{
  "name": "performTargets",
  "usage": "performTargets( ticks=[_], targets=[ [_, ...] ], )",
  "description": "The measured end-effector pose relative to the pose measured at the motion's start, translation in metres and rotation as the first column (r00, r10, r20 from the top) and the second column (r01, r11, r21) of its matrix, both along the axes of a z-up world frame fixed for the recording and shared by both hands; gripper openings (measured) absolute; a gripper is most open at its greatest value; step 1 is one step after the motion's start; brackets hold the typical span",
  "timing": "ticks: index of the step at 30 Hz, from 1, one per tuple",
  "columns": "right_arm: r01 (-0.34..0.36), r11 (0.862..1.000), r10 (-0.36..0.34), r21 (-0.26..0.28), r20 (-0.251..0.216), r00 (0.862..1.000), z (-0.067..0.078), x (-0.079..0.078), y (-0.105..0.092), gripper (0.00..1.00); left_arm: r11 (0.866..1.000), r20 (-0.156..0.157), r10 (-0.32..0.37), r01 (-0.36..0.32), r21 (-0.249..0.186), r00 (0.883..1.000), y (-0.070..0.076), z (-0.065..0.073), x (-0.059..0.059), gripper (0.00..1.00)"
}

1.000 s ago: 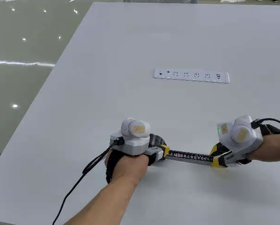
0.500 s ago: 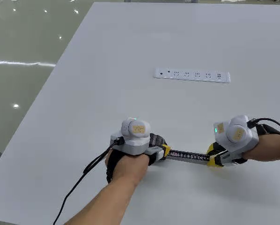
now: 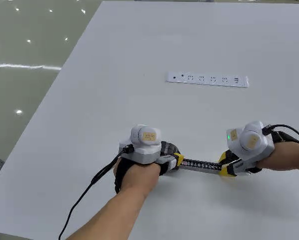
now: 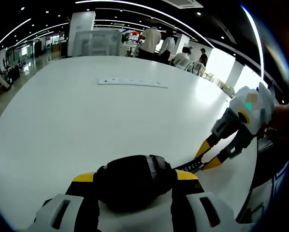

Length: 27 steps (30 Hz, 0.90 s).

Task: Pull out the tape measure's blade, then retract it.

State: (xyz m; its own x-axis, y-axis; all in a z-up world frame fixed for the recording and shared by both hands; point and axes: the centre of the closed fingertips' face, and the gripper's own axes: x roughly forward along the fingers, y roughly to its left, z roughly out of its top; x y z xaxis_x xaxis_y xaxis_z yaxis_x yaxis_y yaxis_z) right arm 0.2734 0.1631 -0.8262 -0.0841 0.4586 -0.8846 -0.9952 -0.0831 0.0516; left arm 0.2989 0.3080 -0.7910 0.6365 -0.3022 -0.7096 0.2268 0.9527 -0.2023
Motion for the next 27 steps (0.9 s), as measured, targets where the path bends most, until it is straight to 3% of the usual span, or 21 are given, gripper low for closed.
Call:
performTargets(
  ticks=[27],
  targets=[
    [-0.018, 1.0, 0.018, 0.005, -0.003, 1.0, 0.0, 0.001, 0.02, 0.11, 1.0, 0.002, 0.002, -0.002, -0.003, 1.0, 0.0, 0.001, -0.002, 0.56]
  ],
)
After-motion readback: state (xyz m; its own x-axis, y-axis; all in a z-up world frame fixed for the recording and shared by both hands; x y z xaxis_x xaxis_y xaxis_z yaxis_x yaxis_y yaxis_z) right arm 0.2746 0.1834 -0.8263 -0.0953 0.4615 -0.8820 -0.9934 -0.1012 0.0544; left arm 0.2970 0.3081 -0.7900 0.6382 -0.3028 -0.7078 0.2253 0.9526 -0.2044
